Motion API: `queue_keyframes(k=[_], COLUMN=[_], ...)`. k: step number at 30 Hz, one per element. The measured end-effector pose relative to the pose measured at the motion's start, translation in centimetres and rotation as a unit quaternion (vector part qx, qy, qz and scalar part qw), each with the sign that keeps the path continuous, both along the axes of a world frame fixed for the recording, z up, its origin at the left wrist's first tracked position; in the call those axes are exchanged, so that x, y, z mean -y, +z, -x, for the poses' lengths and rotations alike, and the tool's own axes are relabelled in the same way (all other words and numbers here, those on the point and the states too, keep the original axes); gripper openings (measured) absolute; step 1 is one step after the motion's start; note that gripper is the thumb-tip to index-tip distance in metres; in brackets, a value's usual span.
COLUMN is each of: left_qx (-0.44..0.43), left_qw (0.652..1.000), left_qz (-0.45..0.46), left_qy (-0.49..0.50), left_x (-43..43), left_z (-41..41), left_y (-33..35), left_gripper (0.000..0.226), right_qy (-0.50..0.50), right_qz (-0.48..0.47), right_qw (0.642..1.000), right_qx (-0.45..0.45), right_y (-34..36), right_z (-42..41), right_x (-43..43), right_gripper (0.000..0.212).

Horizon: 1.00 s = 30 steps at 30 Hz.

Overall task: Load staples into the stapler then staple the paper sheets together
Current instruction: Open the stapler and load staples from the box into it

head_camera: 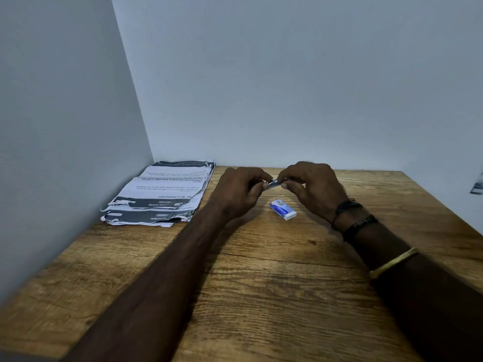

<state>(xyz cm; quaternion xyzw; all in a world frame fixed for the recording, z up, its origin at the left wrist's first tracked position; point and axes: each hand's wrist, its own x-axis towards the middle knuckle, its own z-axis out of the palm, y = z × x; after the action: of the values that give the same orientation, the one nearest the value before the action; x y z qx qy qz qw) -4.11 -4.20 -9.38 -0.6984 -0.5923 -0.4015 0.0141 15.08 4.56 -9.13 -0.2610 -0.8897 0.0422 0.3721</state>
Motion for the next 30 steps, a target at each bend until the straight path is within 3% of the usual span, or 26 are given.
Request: queue_keyframes(k=[7,12,16,23,30], left_qx=[-0.03,0.0,0.145,0.388,0.499], left_qw=[0.999,1.0,0.987,0.9,0.832], left_qz=[0.003,0.009,0.069,0.199,0.244], left_qy=[-0.012,-0.009,-0.014,-0.012,0.001], left_x=[0.2,0.1,-0.2,-0.3,-0.2], left_z=[-0.3,-0.2,-0.1,-0.1,0.3], left_y=[0.2,0.0,0.0,0.5,0.9], left_gripper=[0.021,0.015,0.021,0.031,0.012], right_qy=[-0.004,-0.014,-0.007,0.012,0.105], right_qz=[0.003,-0.001,0.024,0.023,0.048], right_qw=[1.0,1.0,0.999,0.999,0.993], right_qx=[0.01,0.011,-0.02,-0.045,0.035], right_y=[0.2,0.0,-0.1,-0.6,-0.3], right_z=[-0.4,-0.5,-0.4,0.7,1.5], right_x=[0.0,0.1,0.1,0.8,2.3], right_gripper=[0.013,0.015,0.014,0.026,0.046])
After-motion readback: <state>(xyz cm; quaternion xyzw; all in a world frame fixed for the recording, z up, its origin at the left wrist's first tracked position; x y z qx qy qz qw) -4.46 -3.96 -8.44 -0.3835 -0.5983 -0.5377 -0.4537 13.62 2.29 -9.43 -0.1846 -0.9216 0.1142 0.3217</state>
